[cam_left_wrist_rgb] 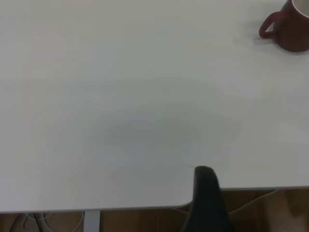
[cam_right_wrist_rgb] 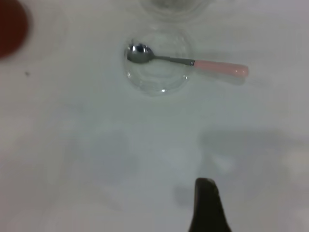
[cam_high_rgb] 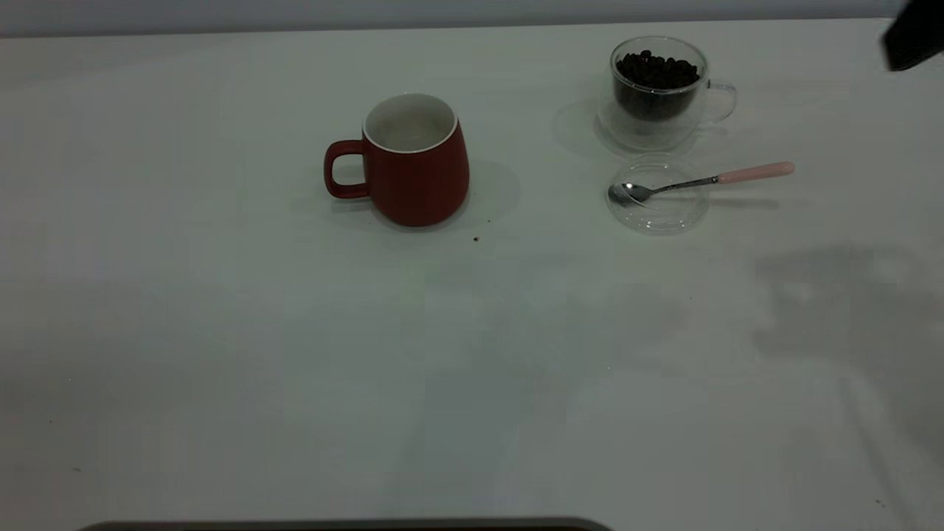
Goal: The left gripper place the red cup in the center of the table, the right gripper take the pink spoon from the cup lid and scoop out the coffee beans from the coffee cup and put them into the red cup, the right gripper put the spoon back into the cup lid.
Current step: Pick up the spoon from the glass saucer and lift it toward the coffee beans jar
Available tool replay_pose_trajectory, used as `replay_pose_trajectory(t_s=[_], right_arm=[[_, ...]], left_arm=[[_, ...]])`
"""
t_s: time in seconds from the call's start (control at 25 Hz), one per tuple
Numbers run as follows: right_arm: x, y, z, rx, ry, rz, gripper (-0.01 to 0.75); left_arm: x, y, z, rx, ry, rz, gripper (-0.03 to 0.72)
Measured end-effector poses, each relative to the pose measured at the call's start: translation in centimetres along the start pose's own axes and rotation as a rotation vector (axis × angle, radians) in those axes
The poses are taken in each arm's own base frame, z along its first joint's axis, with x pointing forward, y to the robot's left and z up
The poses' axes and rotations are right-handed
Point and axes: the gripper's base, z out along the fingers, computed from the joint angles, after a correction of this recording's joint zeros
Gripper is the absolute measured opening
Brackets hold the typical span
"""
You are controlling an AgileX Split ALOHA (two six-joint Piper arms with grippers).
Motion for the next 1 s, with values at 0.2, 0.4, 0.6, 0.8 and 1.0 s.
replay_pose_trajectory(t_s=[0.2,0.4,0.6,0.8,1.0], right_arm=[[-2.7,-4.0,4.5,-0.031,0.146,0.089,0.523],[-3.4,-11.2,8.5,-0.131,0.186,0.281,0.507],[-2.2,-15.5,12.8,-0.297,0.146,0.443,0.507],[-1.1,-15.9,16.7,-0.417,0.130,0.431,0.507],[-0.2,-16.5,20.9,-0.499,0.154,0.436,0.507]], left_arm=[[0.0,0.0,0.0,0.000,0.000,0.000,0.586],[0.0,0.0,0.0,0.000,0.000,0.000,0.586],[0.0,0.0,0.0,0.000,0.000,0.000,0.586],[0.0,0.0,0.0,0.000,0.000,0.000,0.586],[0.0,0.0,0.0,0.000,0.000,0.000,0.586]])
